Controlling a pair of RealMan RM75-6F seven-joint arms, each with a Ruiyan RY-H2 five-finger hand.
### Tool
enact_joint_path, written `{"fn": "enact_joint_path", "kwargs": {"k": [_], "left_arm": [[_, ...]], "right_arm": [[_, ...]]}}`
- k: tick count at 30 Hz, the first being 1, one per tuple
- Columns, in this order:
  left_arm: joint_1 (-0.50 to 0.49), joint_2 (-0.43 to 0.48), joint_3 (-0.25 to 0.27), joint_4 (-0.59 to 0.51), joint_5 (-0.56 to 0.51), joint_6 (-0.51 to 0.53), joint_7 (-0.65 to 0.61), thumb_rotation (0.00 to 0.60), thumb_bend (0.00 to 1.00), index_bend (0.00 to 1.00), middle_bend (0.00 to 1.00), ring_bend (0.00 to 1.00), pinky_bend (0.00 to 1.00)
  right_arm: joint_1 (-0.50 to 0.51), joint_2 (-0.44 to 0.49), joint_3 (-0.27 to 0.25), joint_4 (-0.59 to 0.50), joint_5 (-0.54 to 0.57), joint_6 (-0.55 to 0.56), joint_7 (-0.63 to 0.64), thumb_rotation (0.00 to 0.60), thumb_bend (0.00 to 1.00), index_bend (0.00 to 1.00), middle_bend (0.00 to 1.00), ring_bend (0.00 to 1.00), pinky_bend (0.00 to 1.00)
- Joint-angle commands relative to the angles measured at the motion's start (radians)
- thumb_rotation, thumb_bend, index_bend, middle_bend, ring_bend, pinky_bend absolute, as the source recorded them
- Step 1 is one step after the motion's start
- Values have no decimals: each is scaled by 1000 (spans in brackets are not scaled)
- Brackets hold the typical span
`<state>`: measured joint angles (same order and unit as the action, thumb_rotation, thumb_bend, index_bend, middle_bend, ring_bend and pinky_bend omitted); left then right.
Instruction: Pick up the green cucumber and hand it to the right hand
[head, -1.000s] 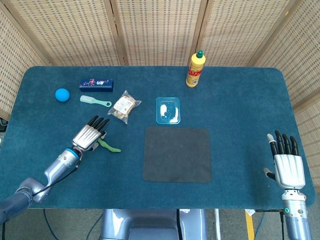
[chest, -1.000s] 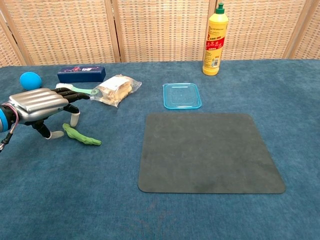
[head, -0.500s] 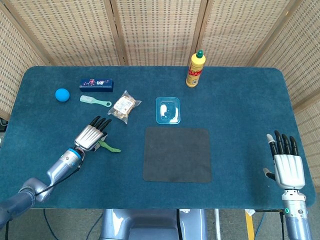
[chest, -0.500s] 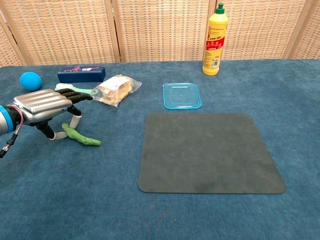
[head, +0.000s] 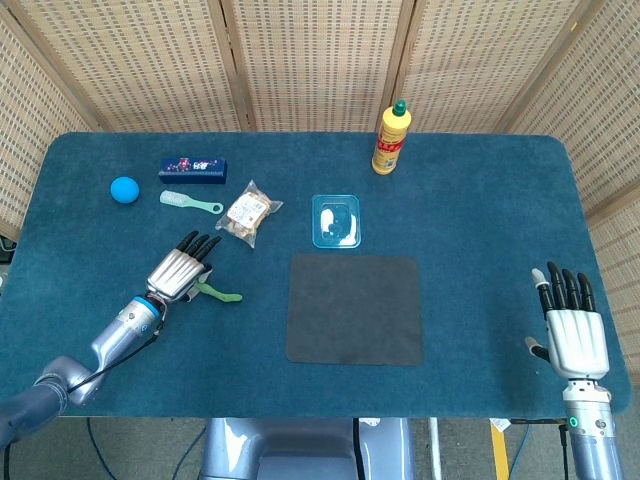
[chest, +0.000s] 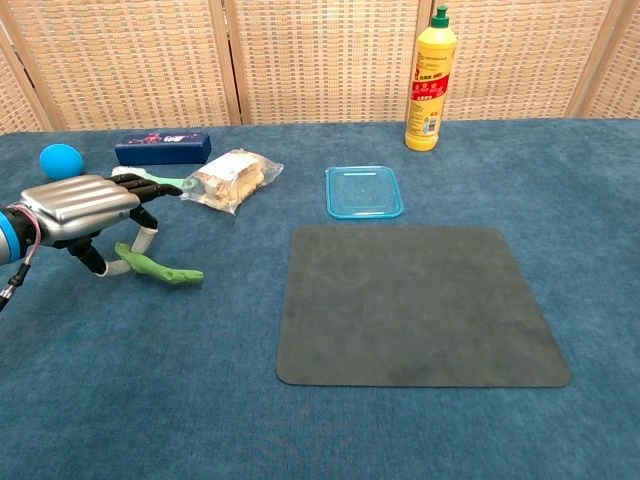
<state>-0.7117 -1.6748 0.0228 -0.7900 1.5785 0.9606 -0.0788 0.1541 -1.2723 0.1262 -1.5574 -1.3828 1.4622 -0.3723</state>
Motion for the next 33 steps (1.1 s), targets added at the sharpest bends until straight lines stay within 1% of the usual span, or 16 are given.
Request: {"fn": "enact_joint_path", "kwargs": {"k": [1,3,5,10,15,17,20,22,27,33], "left_arm": [[6,12,-6,-18,-9,11,-18,600,550,687,0,0,0],[11,25,-13,-44,-20,13,-50,600,591,688,0,0,0],[13,39,-19,-66,-29,15,-79,600,605,688,0,0,0],[18,82,-40,-146,-54,19,-177,600,606,687,0,0,0],[32,130,-74,-271,-96,23,-334,600,606,685,0,0,0],[35,145,-88,-327,-114,16,-423,600,606,685,0,0,0],[32,154,-96,-365,-113,12,-494,600,606,685,0,0,0],[30,152,-99,-375,-111,14,-515,600,606,685,0,0,0],[25,122,-132,-439,-116,40,-601,600,606,685,0,0,0],[-9,66,-164,-480,-117,38,-593,600,606,685,0,0,0]], "right_arm": [[0,0,-1,-1,-1,0,0,600,0,0,0,0,0],[0,1,-2,-2,-2,-1,0,600,0,0,0,0,0],[0,1,-3,-3,-4,0,0,600,0,0,0,0,0],[1,1,-7,-7,-6,-4,-1,600,0,0,0,0,0],[9,4,-10,-6,-18,-18,29,600,0,0,0,0,0],[18,13,-11,-3,-31,-31,55,600,0,0,0,0,0],[31,29,-10,1,-51,-44,89,600,0,0,0,0,0],[40,39,-9,1,-61,-54,112,600,0,0,0,0,0],[97,92,4,9,-110,-121,285,600,0,0,0,0,0],[168,154,16,-22,-172,-185,457,600,0,11,0,0,0]]}}
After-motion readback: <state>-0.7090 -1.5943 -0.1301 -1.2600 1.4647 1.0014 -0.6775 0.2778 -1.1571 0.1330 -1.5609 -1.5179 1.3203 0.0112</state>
